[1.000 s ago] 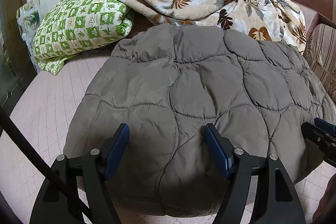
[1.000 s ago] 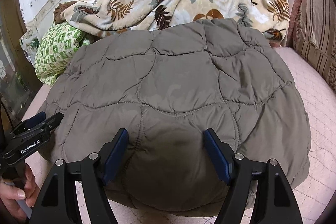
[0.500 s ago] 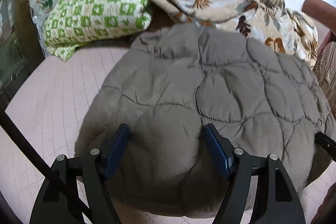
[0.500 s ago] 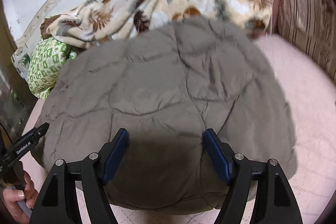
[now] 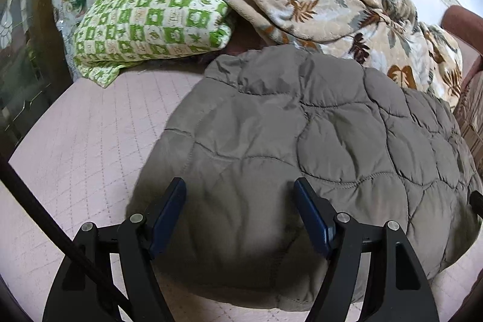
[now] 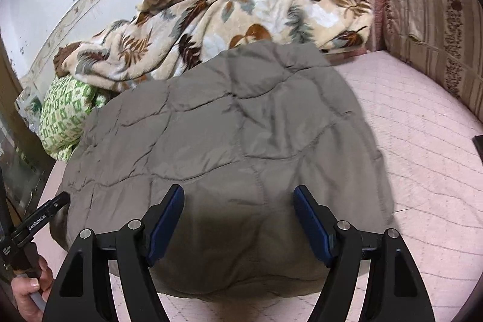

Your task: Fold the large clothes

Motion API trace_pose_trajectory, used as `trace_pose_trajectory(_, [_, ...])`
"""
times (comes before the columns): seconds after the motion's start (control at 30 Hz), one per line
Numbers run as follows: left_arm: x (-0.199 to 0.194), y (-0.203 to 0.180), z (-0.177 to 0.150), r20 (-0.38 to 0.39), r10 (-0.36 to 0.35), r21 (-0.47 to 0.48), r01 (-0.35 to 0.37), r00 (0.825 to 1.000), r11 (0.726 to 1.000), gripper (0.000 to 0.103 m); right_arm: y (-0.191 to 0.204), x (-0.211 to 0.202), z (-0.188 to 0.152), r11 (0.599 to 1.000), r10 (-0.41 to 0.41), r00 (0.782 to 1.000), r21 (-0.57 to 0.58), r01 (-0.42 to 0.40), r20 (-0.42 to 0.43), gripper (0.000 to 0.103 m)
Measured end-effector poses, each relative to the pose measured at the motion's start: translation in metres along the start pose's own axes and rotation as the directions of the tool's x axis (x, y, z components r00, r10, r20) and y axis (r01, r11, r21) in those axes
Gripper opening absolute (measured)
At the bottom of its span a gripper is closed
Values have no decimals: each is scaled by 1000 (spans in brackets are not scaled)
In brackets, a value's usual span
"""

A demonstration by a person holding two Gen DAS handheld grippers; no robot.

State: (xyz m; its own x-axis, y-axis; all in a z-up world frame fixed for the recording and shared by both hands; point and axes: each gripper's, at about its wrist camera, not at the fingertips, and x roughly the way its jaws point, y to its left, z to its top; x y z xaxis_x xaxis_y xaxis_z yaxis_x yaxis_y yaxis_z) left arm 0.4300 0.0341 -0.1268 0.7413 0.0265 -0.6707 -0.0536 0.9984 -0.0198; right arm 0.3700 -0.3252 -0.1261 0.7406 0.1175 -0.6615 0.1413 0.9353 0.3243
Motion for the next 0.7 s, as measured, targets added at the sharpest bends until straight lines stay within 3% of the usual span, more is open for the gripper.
trace_pose_trajectory(0.33, [-16,14,1,8,14,-25,-13,1000,1000,73,-29,-25,5,998,-15,1000,62,14,16,79])
trace_pose_trajectory(0.7, [-52,33,-7,18,17,-58,-16,1000,998,73,-43,-59,6,990,21,999,136,-26,38,79])
